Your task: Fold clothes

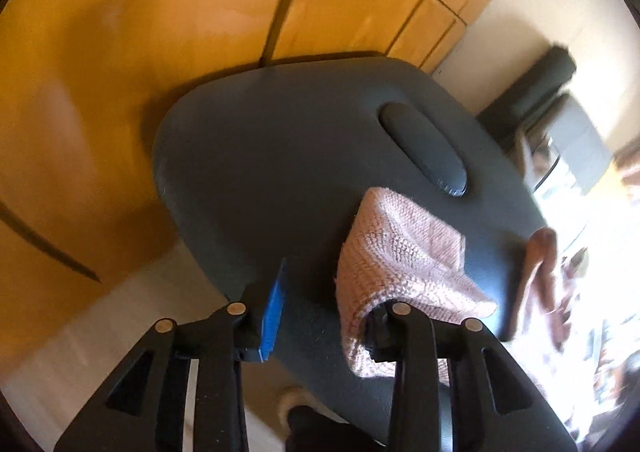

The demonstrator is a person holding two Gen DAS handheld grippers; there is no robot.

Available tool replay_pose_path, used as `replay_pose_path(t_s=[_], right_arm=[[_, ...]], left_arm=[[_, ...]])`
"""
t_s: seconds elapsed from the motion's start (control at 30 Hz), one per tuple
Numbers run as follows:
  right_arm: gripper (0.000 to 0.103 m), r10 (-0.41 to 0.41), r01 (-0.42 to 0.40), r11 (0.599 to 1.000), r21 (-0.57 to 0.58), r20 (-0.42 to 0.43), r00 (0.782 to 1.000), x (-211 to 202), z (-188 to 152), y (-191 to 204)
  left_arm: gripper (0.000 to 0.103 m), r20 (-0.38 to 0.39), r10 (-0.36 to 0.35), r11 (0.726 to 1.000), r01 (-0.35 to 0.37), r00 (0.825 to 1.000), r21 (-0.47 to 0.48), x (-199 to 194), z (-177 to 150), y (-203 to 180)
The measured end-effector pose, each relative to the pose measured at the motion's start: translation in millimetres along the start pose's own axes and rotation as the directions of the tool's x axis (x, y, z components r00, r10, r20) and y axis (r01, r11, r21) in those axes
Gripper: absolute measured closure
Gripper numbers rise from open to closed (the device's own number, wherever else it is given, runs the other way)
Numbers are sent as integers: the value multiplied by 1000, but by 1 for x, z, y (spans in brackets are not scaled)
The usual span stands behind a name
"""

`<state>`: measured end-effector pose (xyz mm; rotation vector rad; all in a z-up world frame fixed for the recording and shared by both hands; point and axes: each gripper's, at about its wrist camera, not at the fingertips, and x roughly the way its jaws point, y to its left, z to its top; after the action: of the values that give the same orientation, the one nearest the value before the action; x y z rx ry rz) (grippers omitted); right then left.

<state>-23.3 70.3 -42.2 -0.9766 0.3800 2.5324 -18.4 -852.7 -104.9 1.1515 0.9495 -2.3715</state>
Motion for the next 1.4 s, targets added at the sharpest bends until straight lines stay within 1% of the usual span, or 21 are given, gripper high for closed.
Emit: replay_pose_path(t_s=[0.1,0.2,0.33,0.37,0.4,0.5,0.57,0.63,0.77,0.87,0.93,1.0,1.03,1.1,1.13,1.17,1.2,1.23,1.27,1.33,1.4], right_arm=[[76,68,-68,998,2,11,998,-11,-3,12],[76,167,-166,985,-50,5,986,-18,-10,41],[76,297,-304,930,-208,-67,953,-23,-33,99],[76,323,-336,907,-255,-90,942,-25,-40,115],[76,348,-367,880,-301,-115,930,-26,-47,131],[76,390,-413,799,-437,-146,909,-38,-69,171],[76,444,-477,746,-465,-186,877,-43,-82,189],[76,474,-520,714,-469,-222,852,-42,-89,203],[76,484,-560,693,-454,-281,828,-29,-90,227],[75,402,-520,731,-442,-336,852,2,-87,243],[74,324,-477,774,-416,-388,863,31,-88,250],[74,326,-461,805,-374,-371,870,40,-83,250],[74,332,-458,814,-357,-361,872,42,-81,250],[74,334,-451,827,-336,-352,874,47,-78,254],[74,336,-449,830,-332,-346,876,48,-77,255],[74,337,-448,831,-330,-343,877,49,-76,256],[74,338,-448,832,-329,-339,878,50,-75,258],[74,344,-452,833,-319,-340,875,49,-74,257],[74,367,-470,834,-290,-345,864,47,-72,252],[74,435,-522,825,-215,-346,831,41,-67,239],[74,489,-558,810,-182,-316,813,25,-64,223]], left_arm=[[67,11,-112,983,113,994,-147,-4,0,19],[67,67,-197,937,208,978,-282,-11,-3,39],[66,119,-313,819,331,942,-468,-12,-7,69],[61,120,-325,791,339,938,-510,-11,-10,75],[59,110,-313,794,323,943,-515,-12,-10,76],[59,102,-266,856,284,958,-431,-19,-7,70],[59,102,-262,867,281,960,-412,-23,-7,73],[59,97,-271,841,285,958,-459,-17,-5,86],[57,145,-286,782,318,947,-536,-21,-9,112],[50,199,-261,763,328,945,-557,-36,-11,127],[50,227,-220,773,312,949,-553,-55,-13,132],[50,239,-175,828,274,955,-489,-70,-11,114],[50,229,-170,871,255,958,-421,-75,-12,97],[50,180,-174,955,210,968,-209,-80,-15,47],[50,149,-174,979,187,973,-82,-81,-18,18],[50,112,-180,982,172,977,71,-81,-28,-19],[50,79,-190,960,168,979,225,-80,-41,-57],[50,51,-200,905,165,979,391,-80,-59,-99],[50,43,-216,826,159,975,541,-81,-82,-139],[50,56,-256,664,134,965,736,-83,-127,-196],[50,2,-301,522,163,954,837,-80,-165,-232]])
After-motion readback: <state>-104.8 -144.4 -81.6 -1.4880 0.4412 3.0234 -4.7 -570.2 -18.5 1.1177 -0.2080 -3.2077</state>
